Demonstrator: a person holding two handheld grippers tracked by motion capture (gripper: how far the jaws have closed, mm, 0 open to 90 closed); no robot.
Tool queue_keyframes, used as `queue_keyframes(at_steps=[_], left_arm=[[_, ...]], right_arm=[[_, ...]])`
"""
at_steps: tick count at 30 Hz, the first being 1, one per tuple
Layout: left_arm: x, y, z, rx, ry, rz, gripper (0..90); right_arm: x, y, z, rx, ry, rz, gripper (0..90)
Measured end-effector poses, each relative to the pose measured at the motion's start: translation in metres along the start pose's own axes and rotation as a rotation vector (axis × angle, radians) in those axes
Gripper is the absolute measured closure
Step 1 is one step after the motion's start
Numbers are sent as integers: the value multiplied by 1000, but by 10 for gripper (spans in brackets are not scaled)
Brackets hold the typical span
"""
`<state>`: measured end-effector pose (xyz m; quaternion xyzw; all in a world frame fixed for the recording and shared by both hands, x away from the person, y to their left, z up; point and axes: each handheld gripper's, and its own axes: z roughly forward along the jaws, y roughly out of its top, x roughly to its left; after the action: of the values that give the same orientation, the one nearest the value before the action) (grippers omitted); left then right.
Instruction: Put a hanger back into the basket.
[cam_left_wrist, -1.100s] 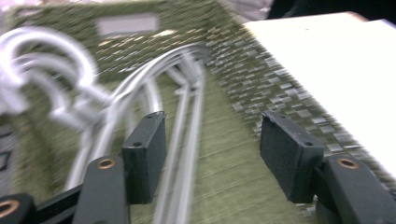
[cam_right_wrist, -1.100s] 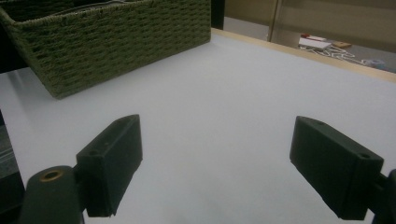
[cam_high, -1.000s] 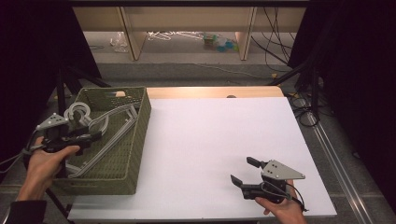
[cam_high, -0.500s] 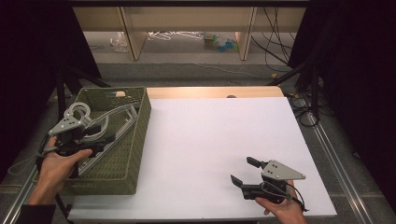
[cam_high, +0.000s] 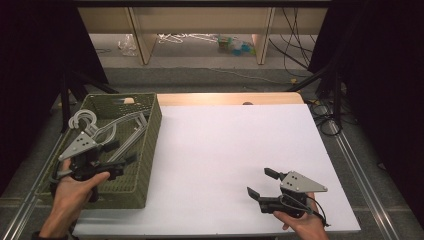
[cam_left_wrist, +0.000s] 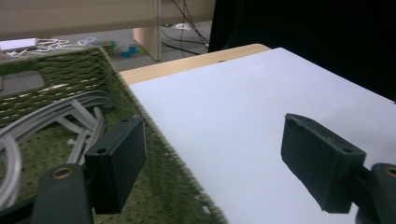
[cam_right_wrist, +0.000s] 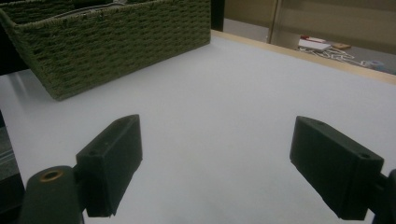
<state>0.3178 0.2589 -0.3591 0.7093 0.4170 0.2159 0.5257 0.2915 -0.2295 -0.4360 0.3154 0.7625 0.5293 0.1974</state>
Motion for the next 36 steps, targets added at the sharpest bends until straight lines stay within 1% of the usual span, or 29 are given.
queue_keyframes(at_steps=[1, 2, 4, 5, 7, 8, 9, 10, 11, 12, 15, 17, 18, 19, 20, 22, 23, 24, 25, 26, 27, 28, 29, 31, 32, 33, 34, 35, 36], left_arm=[[0, 0, 0, 0, 0, 0, 220], [-3, -1, 0, -1, -9, 3, 219], [-10, -3, -1, -5, -17, 18, 217], [-14, -5, -1, -13, -18, 20, 212], [-19, -7, 0, -17, -23, 24, 209], [-21, -7, 0, -18, -22, 24, 208], [-27, -9, 1, -8, -17, 31, 208], [-27, -9, 1, -8, -17, 31, 208], [-29, -9, 1, -3, -17, 43, 208], [-32, -10, 1, -4, -12, 44, 209], [-37, -12, 1, 0, -7, 57, 213], [-43, -14, 1, 6, 0, 47, 216], [-45, -15, 2, 7, -9, 51, 216], [-50, -17, 3, 9, -12, 43, 221], [-50, -17, 3, 9, -12, 43, 222], [-55, -20, 6, 16, -27, 60, 223], [-57, -21, 7, 16, -29, 49, 223], [-58, -22, 8, 19, -36, 54, 222], [-59, -23, 9, 23, -42, 79, 223], [-61, -24, 10, 22, -43, 79, 222], [-62, -26, 11, 23, -35, 90, 222], [-64, -27, 11, 28, -38, 97, 222], [-67, -28, 12, 30, -48, 79, 222], [-70, -30, 11, 27, -55, 99, 222], [-73, -31, 12, 27, -55, 85, 222], [-75, -33, 12, 30, -52, 84, 222], [-76, -34, 13, 29, -57, 99, 222], [-79, -36, 14, 36, -55, 87, 222], [-81, -38, 17, 36, -61, 109, 222]], right_arm=[[0, 0, 0, 0, 0, 0, 178], [0, 0, 0, -9, 2, 6, 177], [-1, 0, 0, -1, 9, 5, 177], [-1, -1, 0, -4, -6, 8, 175], [-2, -1, -1, -1, -8, 6, 175], [-2, -1, -1, -2, -7, 7, 174], [-2, -1, 1, -23, -8, -3, 174], [-1, 0, 0, -16, 4, 11, 174], [-1, 0, 0, -16, 4, 11, 174], [-1, 0, 0, -7, 9, 7, 174], [-1, 0, -1, -5, 9, 9, 174], [0, 0, -1, -6, 10, 8, 174], [0, 0, -1, -6, 9, 7, 174], [0, 0, 0, -11, 8, 6, 174], [0, 0, 0, -11, 8, 6, 174], [-1, 0, 0, -5, 10, 5, 174], [-1, 0, 0, -5, 10, 5, 174], [-1, 0, 0, -4, 9, 8, 174], [-1, 0, -1, -3, 10, 6, 174], [-1, 0, -1, -7, 6, 7, 174], [-1, 0, -1, -7, 6, 7, 174], [0, 0, -1, -23, 7, 9, 174], [1, 1, -2, -4, 4, 3, 174], [1, 1, -2, -9, 3, 3, 174], [1, 1, -2, -13, -6, 0, 174], [1, 1, -2, -7, -2, -1, 174], [1, 1, -2, -7, -2, -1, 174], [1, 1, -1, -5, -3, -2, 174], [1, 1, -2, -3, -1, -3, 174]])
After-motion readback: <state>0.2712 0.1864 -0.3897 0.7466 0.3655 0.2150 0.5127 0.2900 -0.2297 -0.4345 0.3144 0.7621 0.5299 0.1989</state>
